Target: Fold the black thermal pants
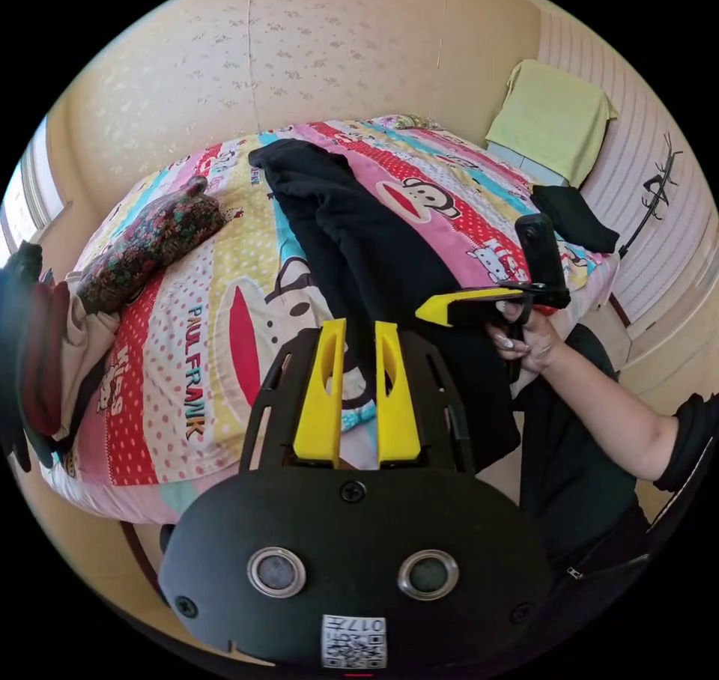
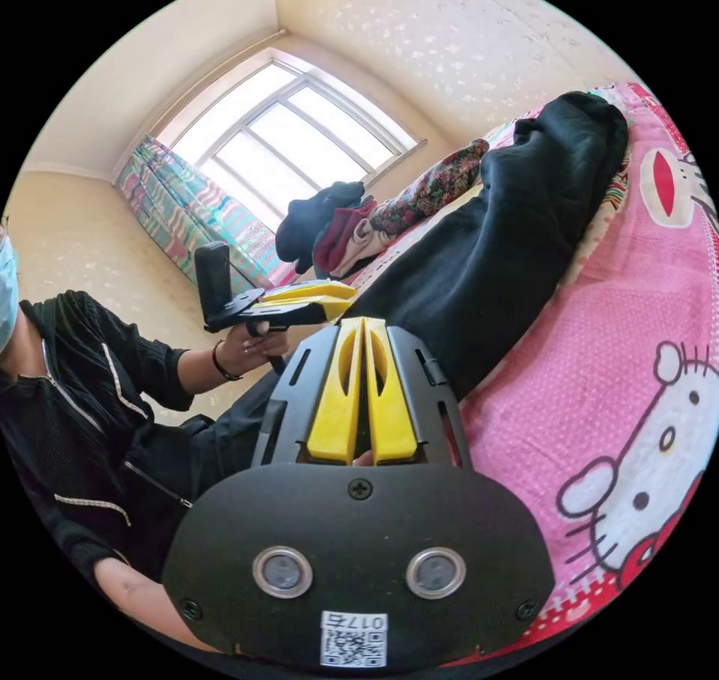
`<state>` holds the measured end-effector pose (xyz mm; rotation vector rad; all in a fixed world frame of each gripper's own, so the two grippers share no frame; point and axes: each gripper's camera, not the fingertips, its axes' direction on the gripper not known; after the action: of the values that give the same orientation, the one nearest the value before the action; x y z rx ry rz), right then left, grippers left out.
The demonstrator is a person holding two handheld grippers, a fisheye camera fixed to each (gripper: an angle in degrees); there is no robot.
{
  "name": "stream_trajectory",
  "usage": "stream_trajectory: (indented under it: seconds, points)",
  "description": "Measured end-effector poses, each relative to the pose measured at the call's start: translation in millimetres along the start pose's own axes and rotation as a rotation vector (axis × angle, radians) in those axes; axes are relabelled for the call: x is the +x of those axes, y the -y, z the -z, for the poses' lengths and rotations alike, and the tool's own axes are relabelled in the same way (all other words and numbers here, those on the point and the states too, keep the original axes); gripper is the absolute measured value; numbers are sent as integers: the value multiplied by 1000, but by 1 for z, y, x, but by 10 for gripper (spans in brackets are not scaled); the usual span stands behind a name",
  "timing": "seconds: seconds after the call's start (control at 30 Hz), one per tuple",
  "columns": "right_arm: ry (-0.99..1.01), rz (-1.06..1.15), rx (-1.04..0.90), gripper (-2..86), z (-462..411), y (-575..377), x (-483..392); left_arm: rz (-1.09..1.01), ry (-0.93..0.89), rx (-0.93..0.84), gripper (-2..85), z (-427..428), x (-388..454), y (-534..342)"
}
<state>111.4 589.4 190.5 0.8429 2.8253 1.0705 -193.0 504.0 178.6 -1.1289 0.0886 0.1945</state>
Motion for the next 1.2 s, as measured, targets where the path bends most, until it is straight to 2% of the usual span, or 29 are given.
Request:
stream_trajectory:
  seconds: [0.07,0.17,0.23,0.33,0.53,0.6,0.67,0.7,0.73,0.77,0.83,0.87,0.93,1.03,1.13,1.2]
  points:
    - [-1,-3,15,3,1,0,-3,3,-57,19,84,0,-3,-14]
    - [7,-6,26,4,1,1,-5,85,-123,-113,95,-29,-17,-40]
    - [6,-12,28,4,0,3,-6,204,-196,-15,95,-32,-35,-68]
    - [-4,-16,30,5,-2,5,-9,283,-220,-2,55,-33,-45,-86]
    - [38,-66,78,10,5,16,-28,219,-177,138,33,7,-22,-106]
    - [-79,-54,137,15,15,10,-57,255,-157,152,33,12,-21,-122]
    - [-366,-104,178,29,20,-11,-90,324,-122,96,37,-3,-31,-142]
    - [-426,-116,174,34,19,-17,-96,358,-109,19,40,-23,-40,-157]
    - [-504,-142,158,53,15,-28,-103,405,-149,-37,43,-42,-51,-172]
    - [-519,-147,130,67,10,-35,-105,435,-196,-11,45,-45,-57,-180]
    - [-450,-117,48,80,3,-36,-108,522,-382,106,50,-45,-76,-208]
    - [-411,-122,4,85,1,-32,-109,523,-400,110,51,-46,-79,-212]
    - [-380,-137,-38,98,-1,-26,-112,498,-363,63,61,-51,-82,-224]
    - [-329,-162,-147,109,-14,-21,-111,413,-329,94,75,-57,-76,-240]
    - [-412,-171,-167,80,-21,-20,-113,372,-345,108,63,-69,-71,-256]
    - [-393,-196,-205,65,-21,-9,-113,367,-371,97,51,-66,-74,-257]
